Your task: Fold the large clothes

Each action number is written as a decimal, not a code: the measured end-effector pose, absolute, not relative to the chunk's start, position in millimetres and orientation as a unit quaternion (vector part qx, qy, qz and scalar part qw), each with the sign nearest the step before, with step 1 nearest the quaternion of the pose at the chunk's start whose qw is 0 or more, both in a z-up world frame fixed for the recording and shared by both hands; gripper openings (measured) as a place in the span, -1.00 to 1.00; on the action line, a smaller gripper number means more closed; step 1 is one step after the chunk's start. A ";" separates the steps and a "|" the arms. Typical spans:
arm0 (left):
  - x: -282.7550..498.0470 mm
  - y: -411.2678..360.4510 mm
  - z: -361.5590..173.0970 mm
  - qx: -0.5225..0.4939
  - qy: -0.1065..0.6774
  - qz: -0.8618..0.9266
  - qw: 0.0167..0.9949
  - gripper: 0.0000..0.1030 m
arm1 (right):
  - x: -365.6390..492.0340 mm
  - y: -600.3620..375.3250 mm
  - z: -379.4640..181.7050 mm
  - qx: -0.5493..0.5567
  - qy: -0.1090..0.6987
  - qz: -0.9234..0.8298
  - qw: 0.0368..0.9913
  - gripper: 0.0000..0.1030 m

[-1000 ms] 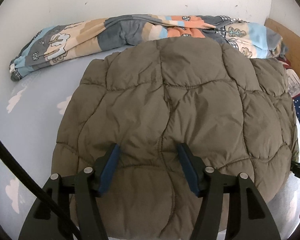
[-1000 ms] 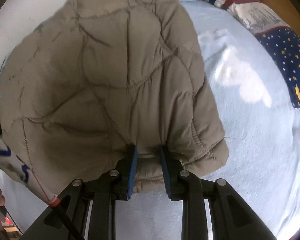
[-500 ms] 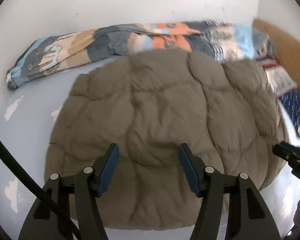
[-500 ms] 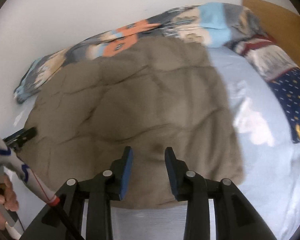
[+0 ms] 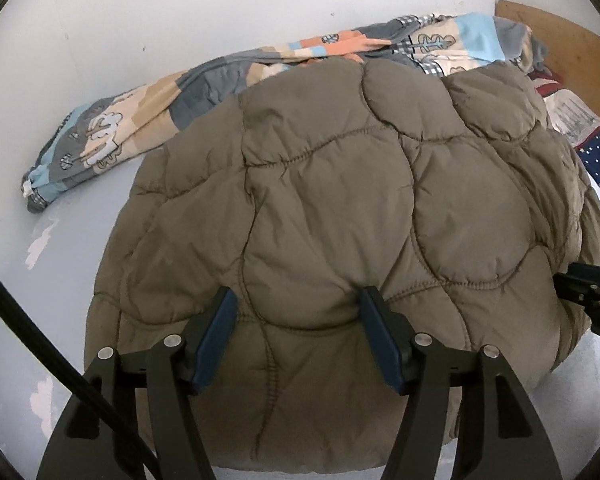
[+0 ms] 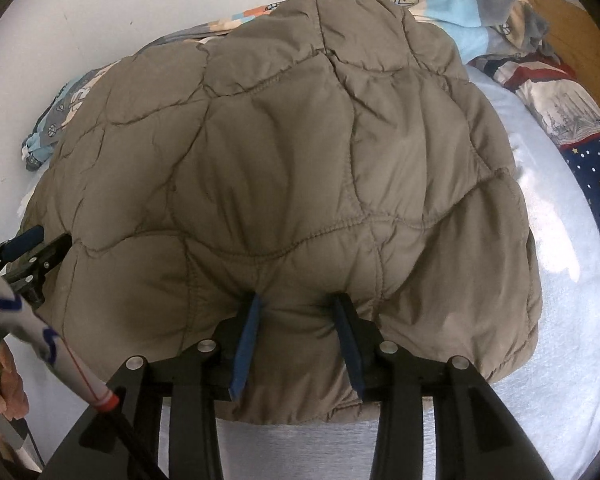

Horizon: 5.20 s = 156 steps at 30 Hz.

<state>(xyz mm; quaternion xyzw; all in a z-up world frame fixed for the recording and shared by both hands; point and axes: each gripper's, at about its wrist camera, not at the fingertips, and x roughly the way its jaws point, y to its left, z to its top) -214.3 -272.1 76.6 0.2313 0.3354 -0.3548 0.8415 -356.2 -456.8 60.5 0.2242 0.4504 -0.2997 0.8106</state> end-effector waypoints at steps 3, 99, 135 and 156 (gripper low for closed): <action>-220.6 -272.3 79.9 0.240 0.319 -0.349 0.848 0.24 | -360.9 -460.4 67.9 0.235 0.447 -0.298 0.810 -0.17; -263.9 -91.9 162.2 0.079 0.376 -0.251 0.889 0.24 | -452.2 -294.2 207.8 0.045 0.296 -0.406 0.864 0.20; -228.6 -130.6 126.4 0.060 0.437 -0.258 0.860 0.24 | -442.6 -327.4 187.7 0.060 0.319 -0.417 0.849 0.23; -158.0 -76.8 94.9 -0.092 0.548 -0.208 0.805 0.34 | -540.7 -486.8 126.0 0.432 0.263 -0.419 0.754 0.48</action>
